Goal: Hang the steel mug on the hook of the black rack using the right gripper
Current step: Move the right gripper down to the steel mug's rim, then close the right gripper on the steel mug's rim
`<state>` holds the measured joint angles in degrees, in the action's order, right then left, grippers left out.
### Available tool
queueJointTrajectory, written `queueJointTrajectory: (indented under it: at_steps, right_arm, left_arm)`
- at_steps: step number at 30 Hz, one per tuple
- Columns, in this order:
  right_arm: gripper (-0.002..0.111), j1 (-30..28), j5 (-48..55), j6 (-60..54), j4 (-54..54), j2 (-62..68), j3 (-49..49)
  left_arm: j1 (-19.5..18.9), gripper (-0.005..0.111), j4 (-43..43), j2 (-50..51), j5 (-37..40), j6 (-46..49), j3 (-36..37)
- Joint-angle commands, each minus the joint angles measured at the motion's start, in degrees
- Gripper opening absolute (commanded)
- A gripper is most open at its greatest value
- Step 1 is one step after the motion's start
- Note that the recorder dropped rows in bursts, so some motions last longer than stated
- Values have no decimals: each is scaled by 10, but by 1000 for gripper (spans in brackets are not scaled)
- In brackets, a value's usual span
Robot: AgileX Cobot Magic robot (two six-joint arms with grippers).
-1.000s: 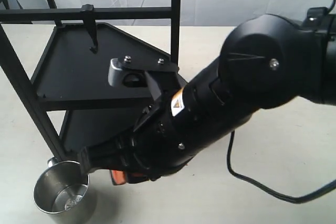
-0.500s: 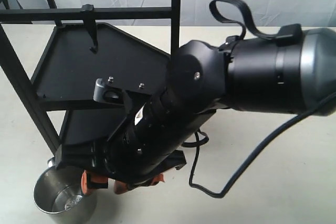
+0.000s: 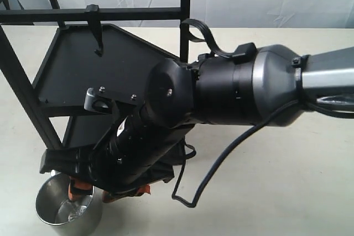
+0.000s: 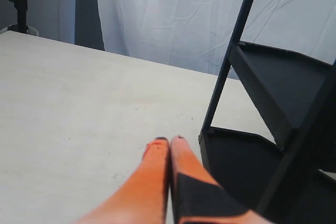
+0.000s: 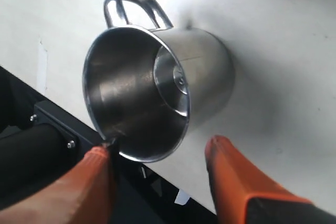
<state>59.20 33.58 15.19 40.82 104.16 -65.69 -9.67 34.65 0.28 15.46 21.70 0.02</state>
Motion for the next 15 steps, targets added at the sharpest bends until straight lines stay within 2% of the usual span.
queueJointTrajectory:
  at_steps: [1,15]
  right_arm:
    - [50,2,-18,0,2,7,-3]
    - [50,2,-45,0,8,47,-3]
  left_arm:
    - [0,2,6,-3,-5,-1,0]
    - [0,2,6,-3,-5,-1,0]
